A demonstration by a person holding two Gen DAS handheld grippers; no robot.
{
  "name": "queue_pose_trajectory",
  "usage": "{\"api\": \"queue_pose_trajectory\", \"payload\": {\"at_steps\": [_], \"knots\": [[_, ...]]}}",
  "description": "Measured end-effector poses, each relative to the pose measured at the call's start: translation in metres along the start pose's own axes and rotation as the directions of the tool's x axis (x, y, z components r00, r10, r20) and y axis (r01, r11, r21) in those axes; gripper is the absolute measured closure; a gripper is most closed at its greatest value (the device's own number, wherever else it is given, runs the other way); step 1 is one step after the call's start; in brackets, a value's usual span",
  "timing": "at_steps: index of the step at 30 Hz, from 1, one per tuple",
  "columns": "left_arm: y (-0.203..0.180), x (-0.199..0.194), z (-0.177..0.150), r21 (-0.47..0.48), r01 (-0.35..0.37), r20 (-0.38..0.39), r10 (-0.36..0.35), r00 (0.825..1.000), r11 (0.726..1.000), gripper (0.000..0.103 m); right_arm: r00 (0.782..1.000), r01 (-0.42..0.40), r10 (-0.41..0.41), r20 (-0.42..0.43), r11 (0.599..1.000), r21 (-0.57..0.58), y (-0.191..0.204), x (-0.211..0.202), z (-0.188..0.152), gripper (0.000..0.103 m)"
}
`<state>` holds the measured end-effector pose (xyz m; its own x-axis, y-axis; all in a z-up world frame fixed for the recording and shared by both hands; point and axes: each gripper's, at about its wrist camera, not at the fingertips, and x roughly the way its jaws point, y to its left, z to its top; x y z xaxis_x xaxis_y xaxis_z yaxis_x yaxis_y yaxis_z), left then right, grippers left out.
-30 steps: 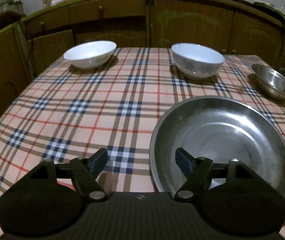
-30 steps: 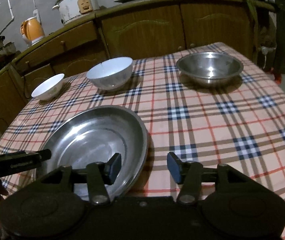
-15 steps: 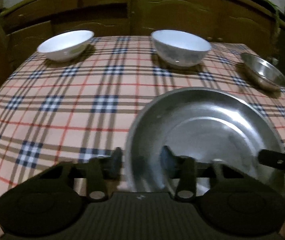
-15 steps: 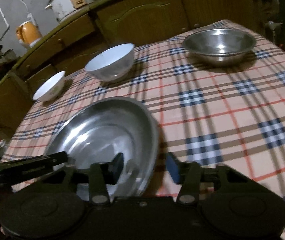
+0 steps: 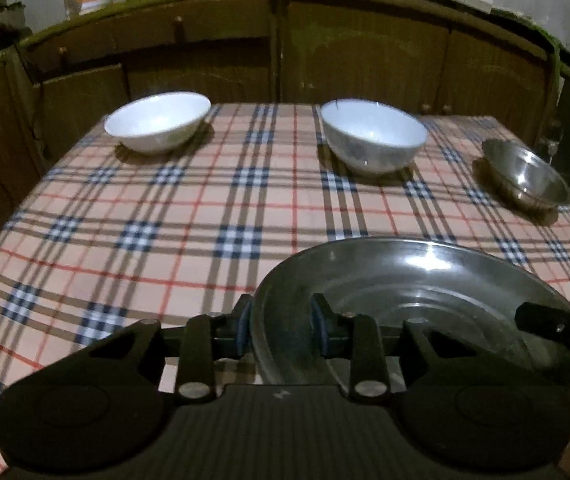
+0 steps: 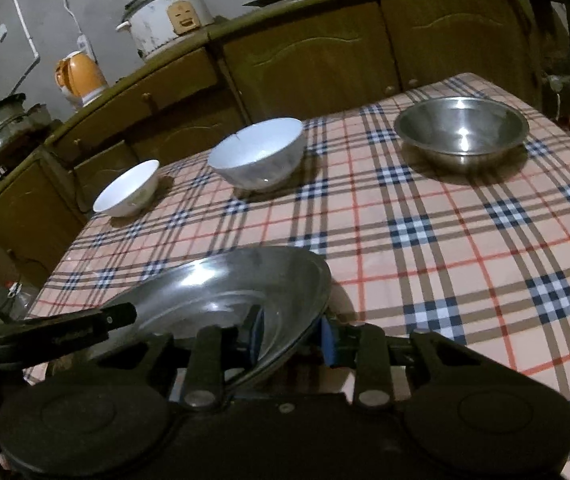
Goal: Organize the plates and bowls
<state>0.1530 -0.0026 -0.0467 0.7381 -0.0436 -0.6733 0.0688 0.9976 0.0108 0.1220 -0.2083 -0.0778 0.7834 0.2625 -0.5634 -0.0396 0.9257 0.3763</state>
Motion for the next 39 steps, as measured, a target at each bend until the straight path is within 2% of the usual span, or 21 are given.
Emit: {"api": "queue_pose_trajectory", "payload": {"at_steps": [11,26,39], "knots": [[0.026,-0.027,0.007,-0.043,-0.016,0.054,0.019,0.998,0.999,0.072,0.999,-0.041,0.042,0.018,0.998,-0.048,0.033,-0.014,0.004,0.065],[0.098,-0.052,0.012,-0.13,-0.121,0.111,0.136,0.984,0.984,0.072,0.991,-0.129,0.131,0.001,0.979,-0.157,0.118,0.002,0.005,0.065],[0.169,-0.034,-0.006,-0.196,-0.225,0.056,0.24,0.969,0.954,0.072,0.986,-0.164,0.156,-0.052,0.952,-0.258,0.192,0.048,-0.023,0.065]]}}
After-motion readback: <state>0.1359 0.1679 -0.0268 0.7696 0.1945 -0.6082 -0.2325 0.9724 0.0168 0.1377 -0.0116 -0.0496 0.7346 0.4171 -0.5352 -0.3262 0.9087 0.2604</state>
